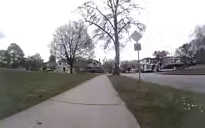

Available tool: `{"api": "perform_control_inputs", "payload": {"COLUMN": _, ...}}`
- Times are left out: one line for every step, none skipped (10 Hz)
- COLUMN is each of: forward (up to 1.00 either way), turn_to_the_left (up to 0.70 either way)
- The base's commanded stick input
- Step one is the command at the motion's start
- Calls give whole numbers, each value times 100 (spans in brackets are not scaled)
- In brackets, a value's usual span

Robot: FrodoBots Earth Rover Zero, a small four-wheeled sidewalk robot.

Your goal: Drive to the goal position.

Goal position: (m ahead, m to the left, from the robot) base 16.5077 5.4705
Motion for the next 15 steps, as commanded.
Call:
{"api": "perform_control_inputs", "payload": {"forward": 85, "turn_to_the_left": 0}}
{"api": "perform_control_inputs", "payload": {"forward": 85, "turn_to_the_left": 0}}
{"api": "perform_control_inputs", "payload": {"forward": 85, "turn_to_the_left": 0}}
{"api": "perform_control_inputs", "payload": {"forward": 85, "turn_to_the_left": 0}}
{"api": "perform_control_inputs", "payload": {"forward": 85, "turn_to_the_left": 0}}
{"api": "perform_control_inputs", "payload": {"forward": 85, "turn_to_the_left": 0}}
{"api": "perform_control_inputs", "payload": {"forward": 85, "turn_to_the_left": 0}}
{"api": "perform_control_inputs", "payload": {"forward": 85, "turn_to_the_left": 0}}
{"api": "perform_control_inputs", "payload": {"forward": 85, "turn_to_the_left": 0}}
{"api": "perform_control_inputs", "payload": {"forward": 85, "turn_to_the_left": 0}}
{"api": "perform_control_inputs", "payload": {"forward": 85, "turn_to_the_left": 0}}
{"api": "perform_control_inputs", "payload": {"forward": 85, "turn_to_the_left": 0}}
{"api": "perform_control_inputs", "payload": {"forward": 85, "turn_to_the_left": 0}}
{"api": "perform_control_inputs", "payload": {"forward": 85, "turn_to_the_left": 0}}
{"api": "perform_control_inputs", "payload": {"forward": 85, "turn_to_the_left": 0}}
